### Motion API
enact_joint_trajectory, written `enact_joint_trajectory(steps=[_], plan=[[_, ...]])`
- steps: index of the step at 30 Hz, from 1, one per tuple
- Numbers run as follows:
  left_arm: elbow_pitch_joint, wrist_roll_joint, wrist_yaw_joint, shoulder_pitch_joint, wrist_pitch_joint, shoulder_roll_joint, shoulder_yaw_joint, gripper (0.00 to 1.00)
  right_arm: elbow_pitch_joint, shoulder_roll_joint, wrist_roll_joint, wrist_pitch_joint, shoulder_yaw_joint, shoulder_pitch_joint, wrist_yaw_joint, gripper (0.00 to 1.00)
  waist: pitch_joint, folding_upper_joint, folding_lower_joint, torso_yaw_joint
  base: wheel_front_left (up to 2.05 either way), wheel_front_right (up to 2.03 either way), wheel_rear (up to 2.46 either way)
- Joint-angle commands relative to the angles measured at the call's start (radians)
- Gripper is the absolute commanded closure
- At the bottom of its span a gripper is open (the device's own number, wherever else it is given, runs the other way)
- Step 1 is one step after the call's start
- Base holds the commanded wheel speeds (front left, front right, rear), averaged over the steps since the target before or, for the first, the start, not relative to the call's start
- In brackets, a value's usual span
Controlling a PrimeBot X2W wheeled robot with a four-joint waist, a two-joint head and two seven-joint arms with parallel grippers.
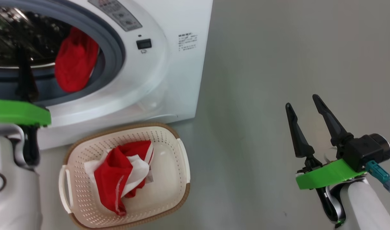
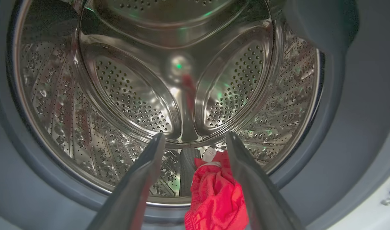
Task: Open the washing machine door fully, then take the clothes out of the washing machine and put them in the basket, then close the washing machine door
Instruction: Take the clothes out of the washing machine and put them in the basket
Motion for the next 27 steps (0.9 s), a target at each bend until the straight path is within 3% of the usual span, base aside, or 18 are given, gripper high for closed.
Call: enact_joint_trajectory(steps=[1, 13, 21, 27], plan=[[0.006, 0.002, -0.007, -0.055, -0.012, 0.054, 0.037, 0.0, -0.024, -0.011, 0.003, -0.006, 0.033, -0.026, 0.006, 0.0, 0.065, -0.0001, -0.0001, -0.02, 0.0, 0.0, 0.0], [0.184, -0.048, -0.022, -0.225, -0.012, 0.063, 0.05, 0.0, -0.021, 0.002, 0.007, -0.006, 0.07, -0.066, 0.006, 0.0, 0.133, -0.0001, -0.0001, -0.037, 0.0, 0.0, 0.0], [0.292, -0.177, -0.024, -0.28, 0.114, 0.101, -0.136, 0.0, -0.002, 0.006, 0.012, -0.006, 0.076, -0.07, 0.006, 0.0, 0.142, -0.0001, -0.0001, -0.042, 0.0, 0.0, 0.0], [0.346, -0.236, -0.024, -0.292, 0.197, 0.148, -0.218, 0.0, 0.004, 0.009, 0.019, -0.006, 0.089, -0.076, 0.006, 0.0, 0.144, -0.0001, -0.0001, -0.053, 0.0, 0.0, 0.0]])
